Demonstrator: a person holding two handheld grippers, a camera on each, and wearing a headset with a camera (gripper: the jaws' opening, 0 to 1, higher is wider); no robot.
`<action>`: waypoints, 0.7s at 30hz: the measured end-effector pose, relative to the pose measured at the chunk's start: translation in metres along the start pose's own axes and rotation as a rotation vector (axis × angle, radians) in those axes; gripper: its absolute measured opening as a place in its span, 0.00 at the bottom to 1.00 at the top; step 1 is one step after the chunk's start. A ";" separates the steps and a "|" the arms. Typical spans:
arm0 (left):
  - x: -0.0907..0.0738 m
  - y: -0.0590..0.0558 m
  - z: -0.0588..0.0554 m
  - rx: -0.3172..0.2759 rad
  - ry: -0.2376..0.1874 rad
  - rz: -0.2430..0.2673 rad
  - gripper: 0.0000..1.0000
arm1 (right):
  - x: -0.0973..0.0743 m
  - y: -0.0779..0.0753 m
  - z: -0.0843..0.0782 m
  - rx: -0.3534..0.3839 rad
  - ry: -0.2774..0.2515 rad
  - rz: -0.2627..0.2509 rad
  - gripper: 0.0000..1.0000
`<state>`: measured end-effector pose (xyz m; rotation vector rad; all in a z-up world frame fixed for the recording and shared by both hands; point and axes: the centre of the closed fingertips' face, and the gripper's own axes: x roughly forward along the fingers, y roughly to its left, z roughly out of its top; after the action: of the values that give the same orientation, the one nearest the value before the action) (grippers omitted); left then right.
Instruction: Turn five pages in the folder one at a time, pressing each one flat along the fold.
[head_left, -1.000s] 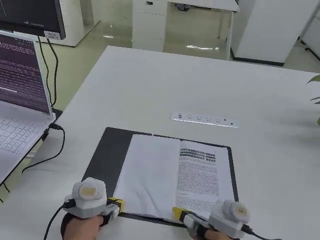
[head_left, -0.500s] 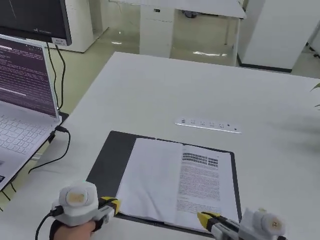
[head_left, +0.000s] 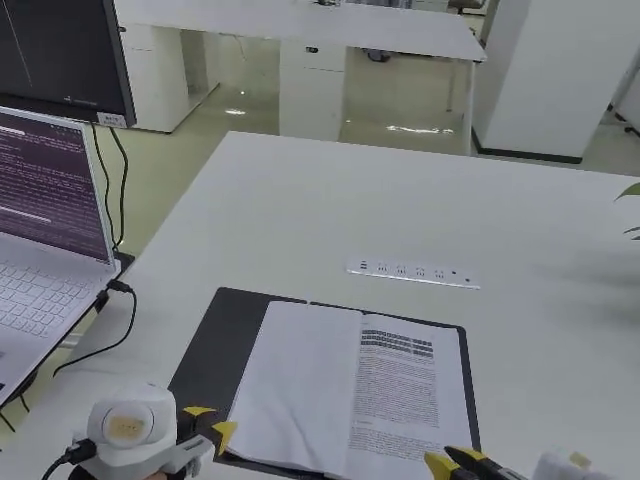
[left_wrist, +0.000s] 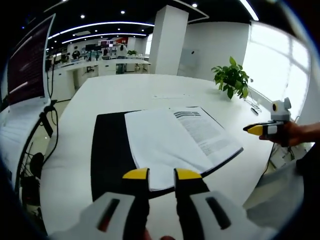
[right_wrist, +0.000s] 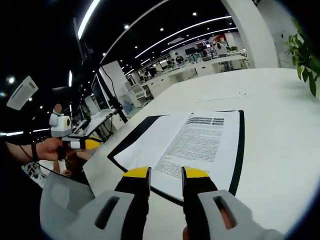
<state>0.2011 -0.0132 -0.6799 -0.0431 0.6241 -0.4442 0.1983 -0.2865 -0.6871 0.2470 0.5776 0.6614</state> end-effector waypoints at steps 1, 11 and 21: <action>-0.002 -0.001 0.002 0.010 -0.001 -0.001 0.19 | -0.002 0.000 0.001 -0.003 0.000 0.001 0.26; -0.034 0.003 0.023 0.085 -0.019 0.033 0.29 | -0.028 -0.004 0.012 -0.030 -0.029 -0.039 0.34; -0.063 -0.002 0.022 0.075 -0.040 0.045 0.44 | -0.044 0.000 0.011 -0.048 -0.009 -0.052 0.47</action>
<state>0.1675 0.0090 -0.6263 0.0337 0.5675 -0.4220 0.1759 -0.3151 -0.6594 0.1891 0.5571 0.6227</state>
